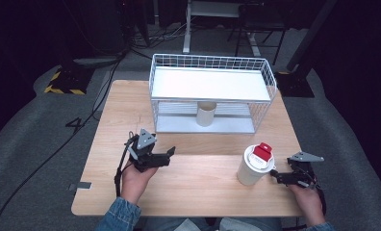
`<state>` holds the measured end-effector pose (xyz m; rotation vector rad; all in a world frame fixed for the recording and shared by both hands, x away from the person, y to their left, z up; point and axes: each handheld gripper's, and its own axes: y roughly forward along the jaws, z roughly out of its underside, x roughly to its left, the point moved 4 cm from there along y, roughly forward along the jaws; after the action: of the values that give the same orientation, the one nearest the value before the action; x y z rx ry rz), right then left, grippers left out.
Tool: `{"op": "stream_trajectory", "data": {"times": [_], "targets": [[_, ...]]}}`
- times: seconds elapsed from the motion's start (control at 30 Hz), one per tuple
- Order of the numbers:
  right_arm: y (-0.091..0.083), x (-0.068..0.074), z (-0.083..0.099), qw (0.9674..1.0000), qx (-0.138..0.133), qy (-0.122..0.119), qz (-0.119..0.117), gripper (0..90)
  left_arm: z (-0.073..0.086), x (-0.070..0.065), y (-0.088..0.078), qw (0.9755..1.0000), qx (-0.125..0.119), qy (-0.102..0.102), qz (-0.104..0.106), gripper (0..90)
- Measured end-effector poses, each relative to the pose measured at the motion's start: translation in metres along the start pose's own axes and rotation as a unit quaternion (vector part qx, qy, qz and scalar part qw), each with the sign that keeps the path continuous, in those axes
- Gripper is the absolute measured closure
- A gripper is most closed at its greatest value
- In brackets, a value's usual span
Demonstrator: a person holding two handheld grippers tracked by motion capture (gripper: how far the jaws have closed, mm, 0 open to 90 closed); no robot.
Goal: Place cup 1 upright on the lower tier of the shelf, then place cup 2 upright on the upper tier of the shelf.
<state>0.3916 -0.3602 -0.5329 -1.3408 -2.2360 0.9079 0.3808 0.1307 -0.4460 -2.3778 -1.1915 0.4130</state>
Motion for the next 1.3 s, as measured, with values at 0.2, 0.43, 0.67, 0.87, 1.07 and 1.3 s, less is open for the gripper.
{"op": "stream_trajectory", "data": {"times": [0.2,0.43,0.67,0.87,1.07,1.3], "targets": [[-0.001,0.0,0.001,1.0,0.001,0.0,-0.004,5.8,0.017,0.002,-0.007,0.9999,0.013,0.001,0.006,13.8],[-0.01,0.003,0.0,0.9997,-0.007,-0.006,-0.023,6.0,0.036,0.004,-0.011,0.9995,0.03,0.001,-0.005,13.7],[-0.023,0.003,0.0,0.9992,-0.014,-0.015,-0.036,6.0,0.056,0.009,-0.013,0.9984,0.055,-0.005,-0.013,13.7],[-0.036,0.006,-0.003,0.9987,-0.027,-0.008,-0.042,6.0,0.072,0.013,-0.013,0.996,0.085,0.001,-0.028,13.8],[-0.046,0.013,-0.006,0.9985,-0.03,-0.02,-0.041,6.1,0.078,0.015,-0.006,0.9934,0.107,0.002,-0.04,13.7],[-0.063,0.025,-0.013,0.998,-0.034,-0.041,-0.034,6.4,0.084,0.016,0.001,0.9916,0.122,-0.001,-0.042,13.7]]}}
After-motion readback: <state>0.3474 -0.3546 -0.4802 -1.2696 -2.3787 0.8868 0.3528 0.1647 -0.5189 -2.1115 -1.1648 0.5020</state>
